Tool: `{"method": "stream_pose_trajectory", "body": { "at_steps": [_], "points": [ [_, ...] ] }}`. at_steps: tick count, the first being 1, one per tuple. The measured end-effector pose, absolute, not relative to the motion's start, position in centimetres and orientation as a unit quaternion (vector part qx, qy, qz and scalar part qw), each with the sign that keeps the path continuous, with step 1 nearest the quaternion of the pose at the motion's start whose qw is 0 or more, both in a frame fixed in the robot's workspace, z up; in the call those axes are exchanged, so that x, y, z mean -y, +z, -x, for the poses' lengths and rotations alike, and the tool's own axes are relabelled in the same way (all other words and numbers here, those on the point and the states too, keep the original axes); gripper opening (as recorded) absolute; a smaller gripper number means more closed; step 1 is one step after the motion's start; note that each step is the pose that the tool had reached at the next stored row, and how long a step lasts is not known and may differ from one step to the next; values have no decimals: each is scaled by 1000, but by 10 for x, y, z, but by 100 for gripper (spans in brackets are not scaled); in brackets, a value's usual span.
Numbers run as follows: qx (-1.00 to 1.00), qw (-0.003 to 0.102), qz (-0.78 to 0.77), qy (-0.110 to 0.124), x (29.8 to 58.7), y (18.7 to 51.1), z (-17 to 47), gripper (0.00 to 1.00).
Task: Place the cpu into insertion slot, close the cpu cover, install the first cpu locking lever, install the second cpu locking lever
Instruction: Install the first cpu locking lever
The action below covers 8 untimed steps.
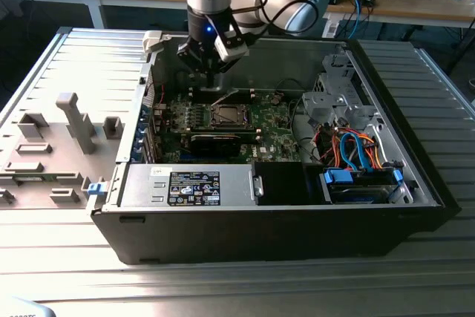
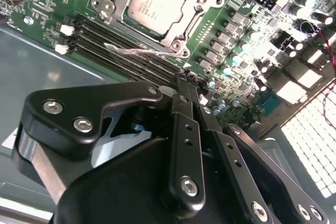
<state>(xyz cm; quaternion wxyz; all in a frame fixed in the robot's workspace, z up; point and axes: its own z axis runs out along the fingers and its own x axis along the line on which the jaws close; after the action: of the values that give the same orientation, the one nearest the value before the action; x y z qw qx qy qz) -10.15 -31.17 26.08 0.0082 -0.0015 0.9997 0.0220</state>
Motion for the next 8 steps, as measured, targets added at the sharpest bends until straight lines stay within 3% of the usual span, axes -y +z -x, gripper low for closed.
{"method": "stream_pose_trajectory", "body": {
  "at_steps": [8],
  "points": [
    [-1000, 8, 2, 22, 312, 261, 93, 11]
  ]
}}
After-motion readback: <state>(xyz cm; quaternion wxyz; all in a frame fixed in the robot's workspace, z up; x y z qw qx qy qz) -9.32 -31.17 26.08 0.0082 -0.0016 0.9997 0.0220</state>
